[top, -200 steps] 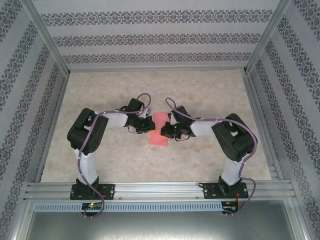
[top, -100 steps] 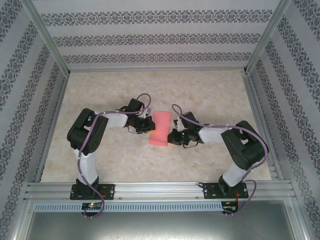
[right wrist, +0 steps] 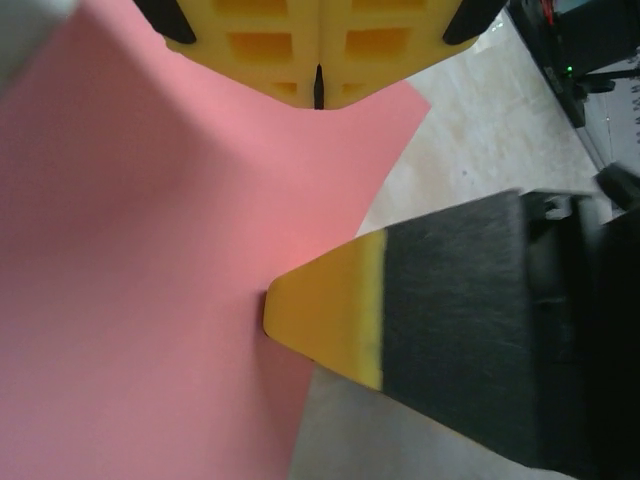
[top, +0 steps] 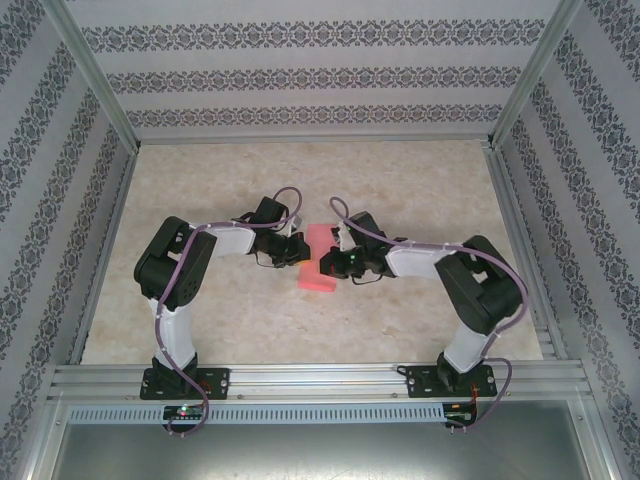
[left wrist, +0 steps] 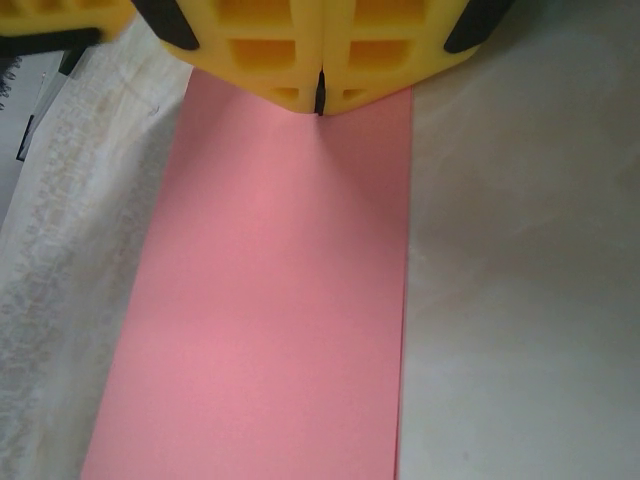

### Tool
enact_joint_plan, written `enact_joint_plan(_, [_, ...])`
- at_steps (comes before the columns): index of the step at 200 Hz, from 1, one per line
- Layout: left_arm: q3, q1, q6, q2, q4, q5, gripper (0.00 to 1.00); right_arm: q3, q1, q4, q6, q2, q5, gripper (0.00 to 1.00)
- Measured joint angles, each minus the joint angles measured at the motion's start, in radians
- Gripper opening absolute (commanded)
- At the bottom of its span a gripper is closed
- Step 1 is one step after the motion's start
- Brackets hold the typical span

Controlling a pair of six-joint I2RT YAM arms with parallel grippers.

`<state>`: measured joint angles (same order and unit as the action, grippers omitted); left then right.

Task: Fold a paper plane with a square sheet of paper (pick it up from the middle)
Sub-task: Fold the square sheet of paper in half at the center of the table.

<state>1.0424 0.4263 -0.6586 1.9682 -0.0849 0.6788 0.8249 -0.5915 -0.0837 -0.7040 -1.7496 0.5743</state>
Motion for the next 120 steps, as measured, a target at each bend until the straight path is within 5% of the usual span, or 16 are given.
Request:
enact_joint_plan(57, [-0.002, 0.000, 0.000, 0.000, 0.002, 0.000, 0.00, -0.058, -0.014, -0.074, 0.000, -0.043, 0.014, 0.00])
enact_joint_plan(120, [-0.003, 0.000, 0.000, -0.002, 0.003, -0.002, 0.00, -0.288, 0.009, -0.249, 0.003, 0.087, 0.020, 0.00])
